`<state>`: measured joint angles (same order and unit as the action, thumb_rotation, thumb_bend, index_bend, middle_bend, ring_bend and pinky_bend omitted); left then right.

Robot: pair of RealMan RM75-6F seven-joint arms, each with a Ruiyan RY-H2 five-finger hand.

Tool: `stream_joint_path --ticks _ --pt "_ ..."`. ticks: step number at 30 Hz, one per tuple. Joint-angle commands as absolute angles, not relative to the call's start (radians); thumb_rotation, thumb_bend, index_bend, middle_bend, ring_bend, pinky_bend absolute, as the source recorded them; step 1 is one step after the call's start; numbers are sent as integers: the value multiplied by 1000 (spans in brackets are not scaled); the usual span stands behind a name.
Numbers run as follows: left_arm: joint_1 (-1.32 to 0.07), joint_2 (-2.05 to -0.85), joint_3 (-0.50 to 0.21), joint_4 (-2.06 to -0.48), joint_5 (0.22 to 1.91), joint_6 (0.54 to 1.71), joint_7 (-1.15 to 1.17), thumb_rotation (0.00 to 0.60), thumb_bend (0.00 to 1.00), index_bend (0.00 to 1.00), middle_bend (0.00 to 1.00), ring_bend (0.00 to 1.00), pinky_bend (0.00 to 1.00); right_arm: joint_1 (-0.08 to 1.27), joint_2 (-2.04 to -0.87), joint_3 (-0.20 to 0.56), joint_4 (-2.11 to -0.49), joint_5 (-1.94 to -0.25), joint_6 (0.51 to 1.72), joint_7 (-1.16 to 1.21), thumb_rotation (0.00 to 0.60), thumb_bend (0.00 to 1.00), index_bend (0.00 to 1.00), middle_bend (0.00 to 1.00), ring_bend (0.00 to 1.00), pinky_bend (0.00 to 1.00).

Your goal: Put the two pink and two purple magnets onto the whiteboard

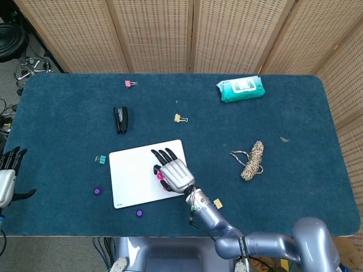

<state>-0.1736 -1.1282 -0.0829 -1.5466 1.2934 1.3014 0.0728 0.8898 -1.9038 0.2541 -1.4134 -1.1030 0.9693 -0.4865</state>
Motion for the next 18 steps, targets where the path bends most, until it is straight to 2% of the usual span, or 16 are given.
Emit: stream_joint_path --ticks 1,9,18 --pt "-174 -1127 -84 -1545 1291 1298 70 600 0 0 0 0 0 907 -1936 253 -1399 -1075 958 -519 600 466 657 0 0 0" --pt "-177 -1125 -84 -1542 1286 1289 63 600 0 0 0 0 0 939 -2002 274 -1294 -992 932 -572 600 466 654 0 0 0" --pt "-180 -1126 -85 -1538 1280 1281 63 600 0 0 0 0 0 939 -2007 276 -1257 -953 921 -576 600 466 652 0 0 0"
